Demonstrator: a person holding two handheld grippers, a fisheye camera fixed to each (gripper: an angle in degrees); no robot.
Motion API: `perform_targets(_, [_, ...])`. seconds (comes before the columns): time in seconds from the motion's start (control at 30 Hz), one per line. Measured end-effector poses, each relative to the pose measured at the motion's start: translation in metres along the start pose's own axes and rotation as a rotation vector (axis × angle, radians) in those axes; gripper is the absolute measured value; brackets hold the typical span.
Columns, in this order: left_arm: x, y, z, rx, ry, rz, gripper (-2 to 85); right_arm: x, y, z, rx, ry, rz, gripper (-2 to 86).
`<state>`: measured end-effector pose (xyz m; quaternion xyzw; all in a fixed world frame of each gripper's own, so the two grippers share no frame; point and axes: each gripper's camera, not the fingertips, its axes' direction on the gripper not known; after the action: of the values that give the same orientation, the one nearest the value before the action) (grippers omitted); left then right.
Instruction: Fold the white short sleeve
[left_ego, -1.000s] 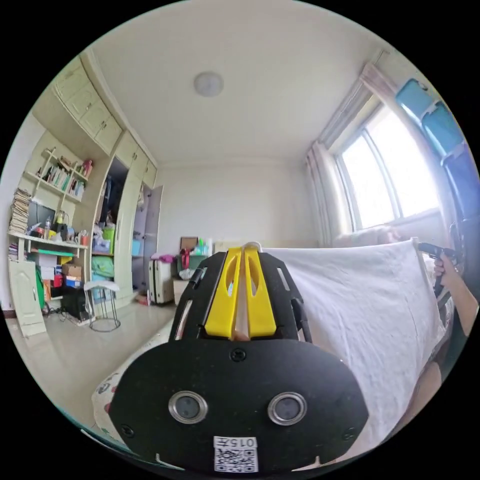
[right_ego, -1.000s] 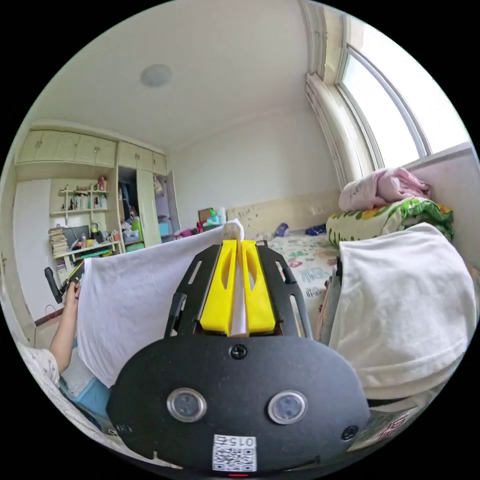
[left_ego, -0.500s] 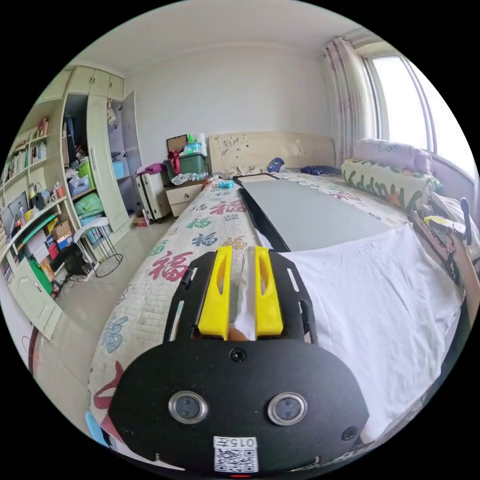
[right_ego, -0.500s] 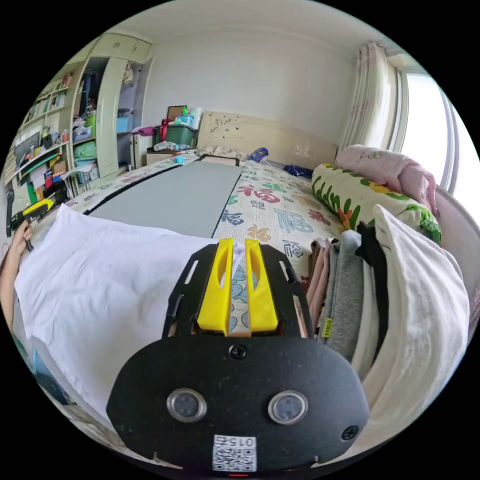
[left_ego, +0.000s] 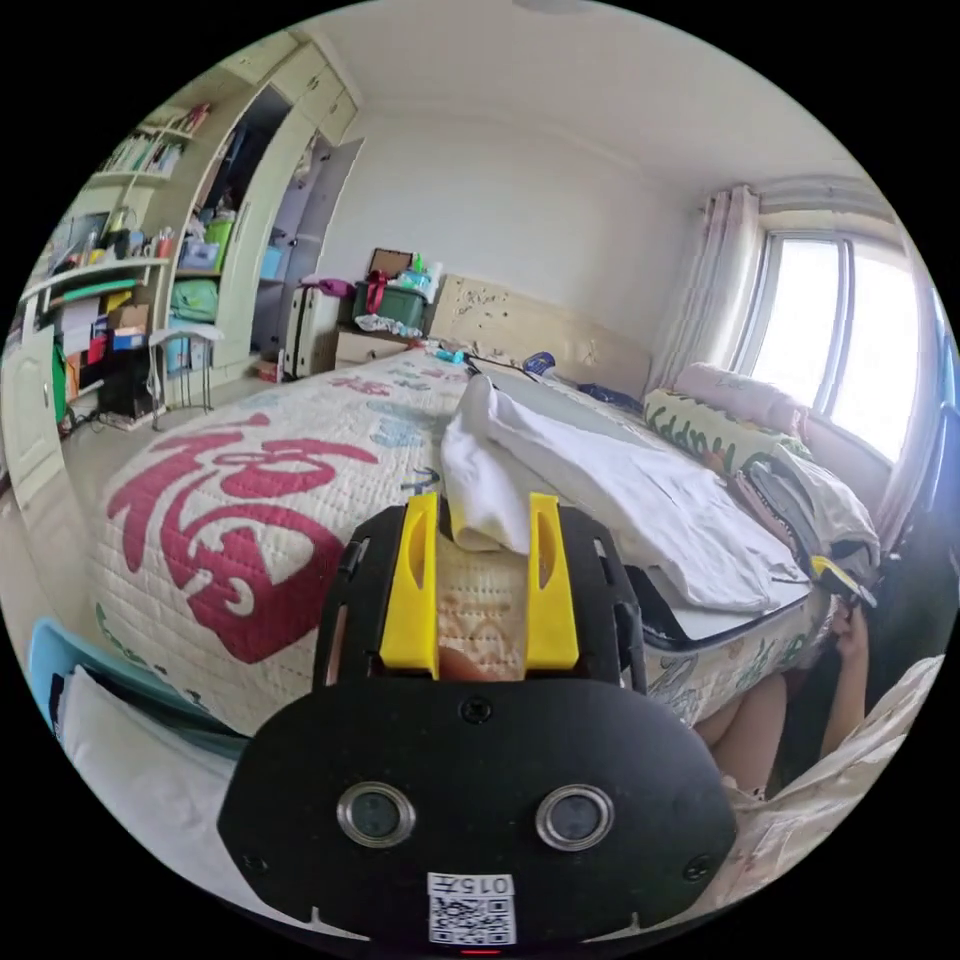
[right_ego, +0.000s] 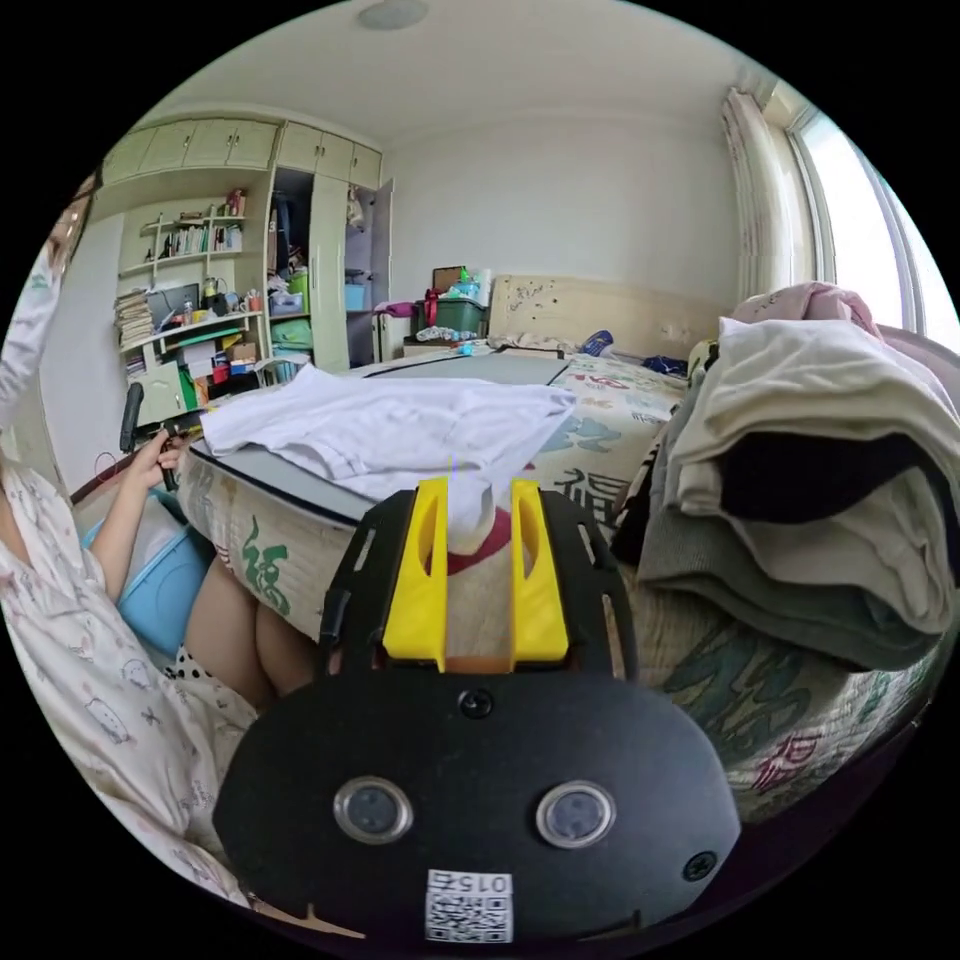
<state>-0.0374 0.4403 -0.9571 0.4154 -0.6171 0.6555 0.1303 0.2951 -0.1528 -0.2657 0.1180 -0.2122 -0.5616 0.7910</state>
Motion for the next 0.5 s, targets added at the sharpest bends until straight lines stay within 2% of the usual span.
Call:
perform_targets(0.13, [0.001, 0.004, 0.011, 0.027, -0.041, -0.01, 9.8, -0.01, 0.01, 0.009, -0.064, -0.047, -0.066, 11.1])
perform_targets(0.27, [0.006, -0.006, 0.016, -0.003, 0.013, -0.01, 2.3, -0.019, 0.011, 0.004, -0.061, -0.061, -0.129, 3.8])
perform_targets(0.5, [0.039, -0.02, -0.031, 0.087, 0.067, 0.004, 1.1, -0.027, 0.019, -0.029, -0.038, 0.09, -0.13, -0.5])
